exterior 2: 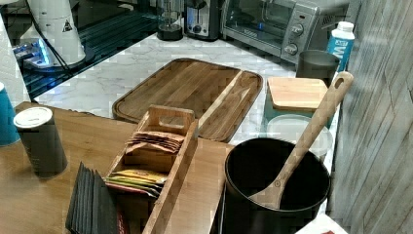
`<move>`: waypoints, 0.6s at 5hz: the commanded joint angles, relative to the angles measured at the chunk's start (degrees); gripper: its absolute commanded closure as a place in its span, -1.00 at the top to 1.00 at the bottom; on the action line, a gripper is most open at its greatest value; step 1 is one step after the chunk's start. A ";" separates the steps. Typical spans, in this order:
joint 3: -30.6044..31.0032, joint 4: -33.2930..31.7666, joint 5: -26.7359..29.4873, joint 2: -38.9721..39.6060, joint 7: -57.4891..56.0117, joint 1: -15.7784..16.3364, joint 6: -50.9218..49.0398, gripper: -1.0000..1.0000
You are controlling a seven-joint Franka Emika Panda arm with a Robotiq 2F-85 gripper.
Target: Open the drawer.
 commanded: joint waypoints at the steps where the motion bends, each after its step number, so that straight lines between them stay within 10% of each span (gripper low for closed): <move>1: -0.04 -0.66 -0.20 0.00 -0.01 0.03 0.16 1.00; 3: -1.34 -8.94 2.18 -3.47 -20.77 -2.15 5.93 1.00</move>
